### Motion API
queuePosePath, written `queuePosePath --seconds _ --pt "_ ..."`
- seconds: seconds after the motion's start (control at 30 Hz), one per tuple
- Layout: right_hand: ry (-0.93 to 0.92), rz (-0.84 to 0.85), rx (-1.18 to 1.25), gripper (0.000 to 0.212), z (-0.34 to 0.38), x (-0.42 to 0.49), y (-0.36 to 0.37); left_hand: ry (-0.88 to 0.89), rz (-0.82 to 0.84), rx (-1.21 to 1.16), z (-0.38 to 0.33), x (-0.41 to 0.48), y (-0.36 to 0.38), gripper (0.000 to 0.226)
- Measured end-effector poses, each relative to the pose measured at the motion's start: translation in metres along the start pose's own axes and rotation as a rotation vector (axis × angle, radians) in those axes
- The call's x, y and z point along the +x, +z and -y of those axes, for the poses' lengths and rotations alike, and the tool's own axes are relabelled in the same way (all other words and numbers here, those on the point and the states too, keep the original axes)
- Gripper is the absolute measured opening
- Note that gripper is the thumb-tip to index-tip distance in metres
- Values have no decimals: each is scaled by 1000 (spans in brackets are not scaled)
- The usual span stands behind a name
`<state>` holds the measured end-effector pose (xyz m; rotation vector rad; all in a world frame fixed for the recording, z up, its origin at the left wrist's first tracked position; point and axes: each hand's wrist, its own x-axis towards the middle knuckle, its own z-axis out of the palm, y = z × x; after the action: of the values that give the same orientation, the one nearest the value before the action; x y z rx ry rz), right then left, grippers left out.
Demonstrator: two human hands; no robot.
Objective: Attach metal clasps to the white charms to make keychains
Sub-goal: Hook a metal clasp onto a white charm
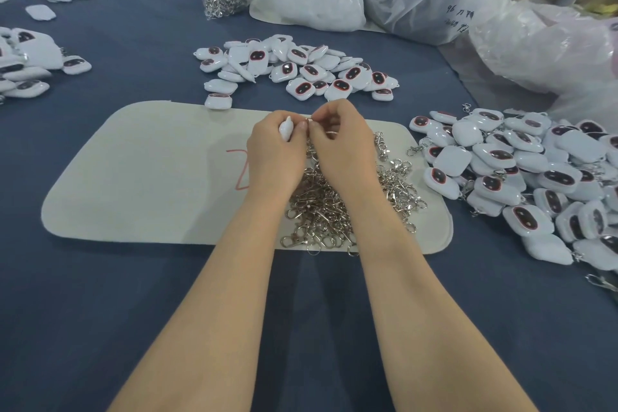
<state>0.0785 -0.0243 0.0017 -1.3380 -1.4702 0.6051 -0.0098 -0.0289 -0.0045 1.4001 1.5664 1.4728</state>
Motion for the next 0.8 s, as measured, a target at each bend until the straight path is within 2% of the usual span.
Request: queuePosePath --seconds 0.57,0.8 --pt "4 -29 -20 8 2 -1 2 -7 -27 56 1 1 0 9" --pt "-25 -31 -45 12 0 -2 3 17 -50 125 3 0 1 11"
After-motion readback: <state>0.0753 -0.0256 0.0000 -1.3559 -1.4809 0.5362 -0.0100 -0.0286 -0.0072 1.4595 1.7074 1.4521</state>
